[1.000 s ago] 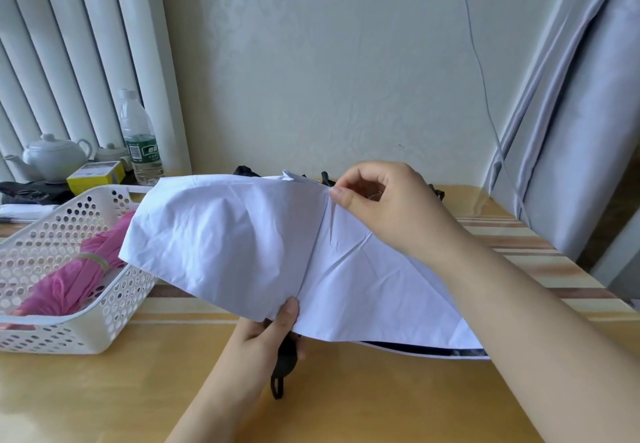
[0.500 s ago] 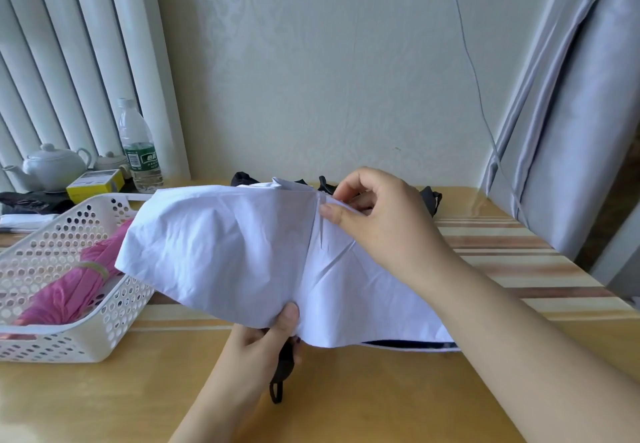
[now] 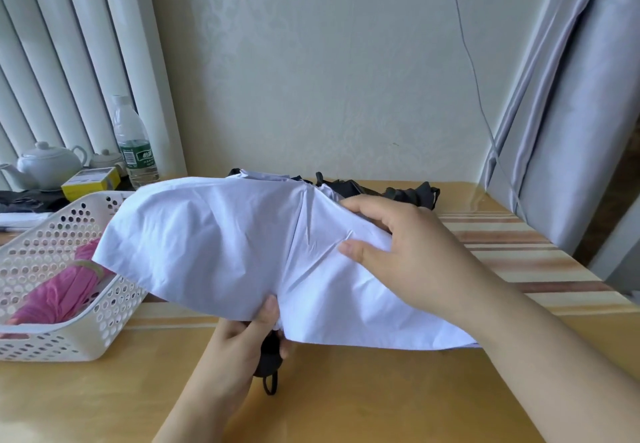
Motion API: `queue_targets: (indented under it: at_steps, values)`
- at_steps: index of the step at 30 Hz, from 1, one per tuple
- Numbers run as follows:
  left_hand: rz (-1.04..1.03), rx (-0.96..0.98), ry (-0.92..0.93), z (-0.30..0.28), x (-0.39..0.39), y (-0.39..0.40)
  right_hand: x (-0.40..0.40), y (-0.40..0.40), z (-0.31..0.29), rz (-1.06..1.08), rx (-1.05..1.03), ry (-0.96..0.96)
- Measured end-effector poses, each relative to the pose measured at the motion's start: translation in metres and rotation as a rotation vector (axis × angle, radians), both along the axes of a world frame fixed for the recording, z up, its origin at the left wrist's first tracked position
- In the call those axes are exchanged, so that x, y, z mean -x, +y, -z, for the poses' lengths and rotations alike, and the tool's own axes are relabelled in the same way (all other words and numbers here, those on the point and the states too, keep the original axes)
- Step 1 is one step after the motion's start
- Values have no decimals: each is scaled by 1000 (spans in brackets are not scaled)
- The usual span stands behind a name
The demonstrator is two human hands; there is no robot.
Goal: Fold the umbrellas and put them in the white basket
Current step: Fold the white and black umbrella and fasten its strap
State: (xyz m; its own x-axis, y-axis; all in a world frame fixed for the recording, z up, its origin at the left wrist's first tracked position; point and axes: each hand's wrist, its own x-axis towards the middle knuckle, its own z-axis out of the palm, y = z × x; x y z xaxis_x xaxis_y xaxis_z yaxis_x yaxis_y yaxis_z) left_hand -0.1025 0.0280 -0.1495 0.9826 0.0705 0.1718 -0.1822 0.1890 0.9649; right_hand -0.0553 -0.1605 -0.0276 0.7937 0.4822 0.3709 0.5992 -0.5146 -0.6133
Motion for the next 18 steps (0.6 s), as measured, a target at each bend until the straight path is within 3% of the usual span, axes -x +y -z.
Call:
queue_targets:
  at_steps: [8,10,14,18]
  values:
    - [-6,-49,32,6,-1,1,-17,-12,-13,-126,42,319]
    - [-13,-44,51,6,-1,0,-19,-5,-13,-130,31,305]
    - [-9,-6,52,4,0,0,-26,6,-8,-34,-116,195]
    - [31,27,43,-1,2,-2,-31,9,-4,-61,-376,279]
